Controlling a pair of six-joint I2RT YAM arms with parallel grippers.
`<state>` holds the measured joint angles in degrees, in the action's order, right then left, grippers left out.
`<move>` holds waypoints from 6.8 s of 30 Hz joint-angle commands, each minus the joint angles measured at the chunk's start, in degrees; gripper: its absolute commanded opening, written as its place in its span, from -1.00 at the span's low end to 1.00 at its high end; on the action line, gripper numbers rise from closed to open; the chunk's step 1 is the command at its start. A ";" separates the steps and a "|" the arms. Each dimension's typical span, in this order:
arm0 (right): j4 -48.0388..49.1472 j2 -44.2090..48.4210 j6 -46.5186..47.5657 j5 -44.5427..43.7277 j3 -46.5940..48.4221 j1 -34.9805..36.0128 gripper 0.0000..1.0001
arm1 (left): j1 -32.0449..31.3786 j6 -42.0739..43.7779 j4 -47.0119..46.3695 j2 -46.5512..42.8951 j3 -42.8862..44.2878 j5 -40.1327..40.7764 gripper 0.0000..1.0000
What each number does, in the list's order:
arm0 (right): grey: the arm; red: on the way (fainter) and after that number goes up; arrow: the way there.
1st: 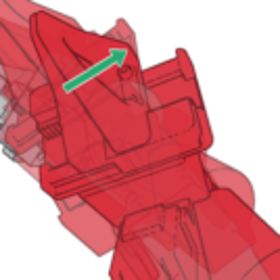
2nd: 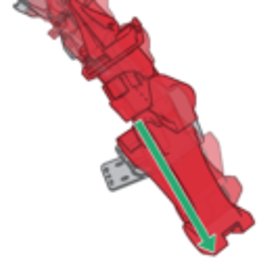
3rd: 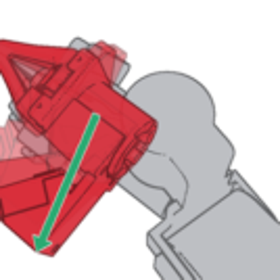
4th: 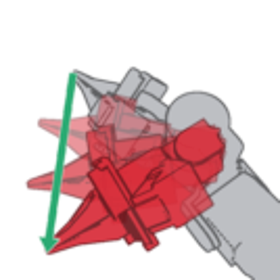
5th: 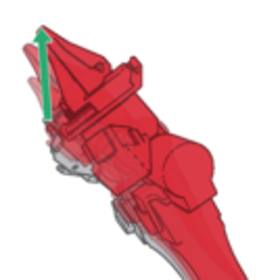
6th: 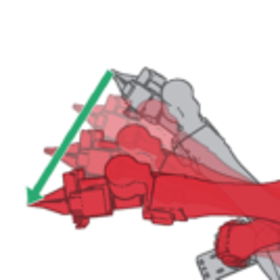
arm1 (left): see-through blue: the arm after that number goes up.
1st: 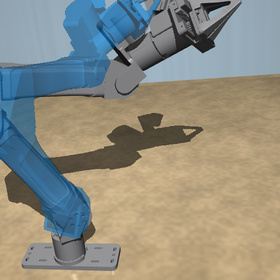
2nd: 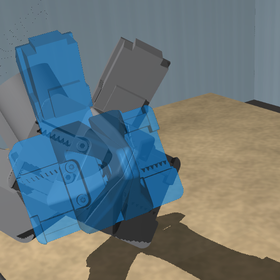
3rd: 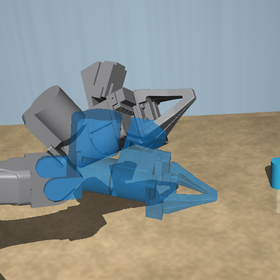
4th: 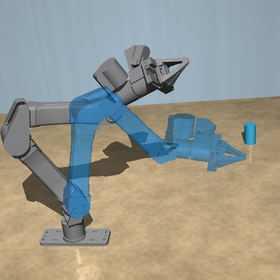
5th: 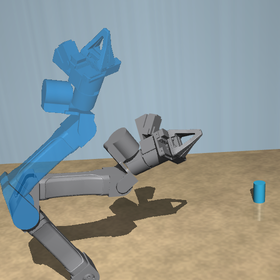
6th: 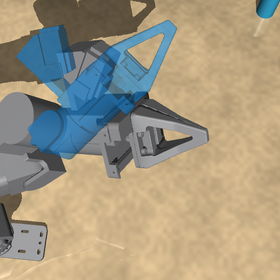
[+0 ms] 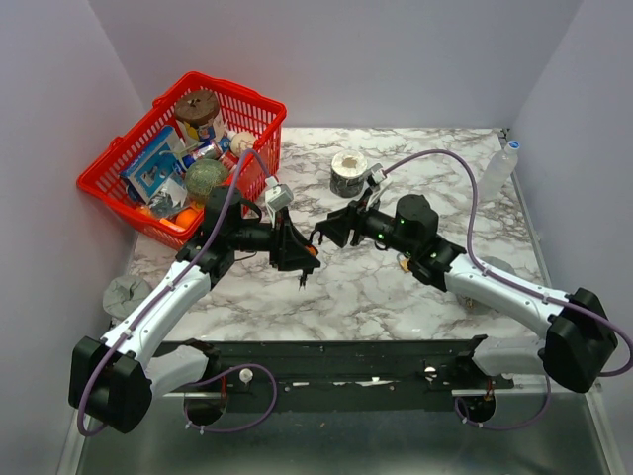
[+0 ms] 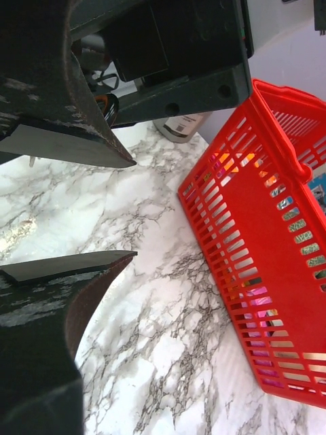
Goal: Unlock with the key
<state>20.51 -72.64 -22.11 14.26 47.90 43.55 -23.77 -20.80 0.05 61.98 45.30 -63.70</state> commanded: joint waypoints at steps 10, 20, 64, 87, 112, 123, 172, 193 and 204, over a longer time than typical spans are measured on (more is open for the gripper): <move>-2.22 1.35 -4.79 -13.55 -0.08 1.10 0.29 | -0.49 4.09 4.76 -0.19 2.07 7.70 -1.00; -4.34 5.50 1.46 -4.43 -3.25 1.10 0.03 | -0.40 5.24 6.98 1.75 3.04 12.29 -1.00; -10.75 0.03 -1.62 -12.13 -3.42 1.10 0.50 | -1.19 2.88 16.03 7.63 4.80 41.28 -1.00; -15.24 15.33 0.57 -21.38 -11.95 0.66 0.63 | -3.04 1.46 35.97 46.46 30.79 61.41 -1.00; -17.61 23.51 1.63 -24.02 -15.03 -0.13 0.71 | -2.95 5.68 44.15 65.90 50.85 69.51 0.24; -18.84 23.16 1.28 -25.42 -15.12 -0.13 0.71 | -2.95 6.38 39.42 62.14 48.40 67.84 0.98; -38.78 -18.83 29.22 -18.57 11.85 -22.90 0.51 | -10.60 8.67 11.46 0.51 11.39 53.60 0.98; -43.19 -29.75 31.51 -21.56 15.91 -23.25 -0.15 | -10.77 8.14 12.87 3.42 12.27 51.92 0.98; -44.07 -30.46 31.51 -20.33 16.09 -23.25 -0.36 | -10.77 8.23 13.04 3.50 12.36 52.45 0.98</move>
<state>-21.28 -102.10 8.69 -6.42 62.48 20.56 -34.26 -12.25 12.93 65.23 57.12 -10.37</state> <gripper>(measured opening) 0.334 0.988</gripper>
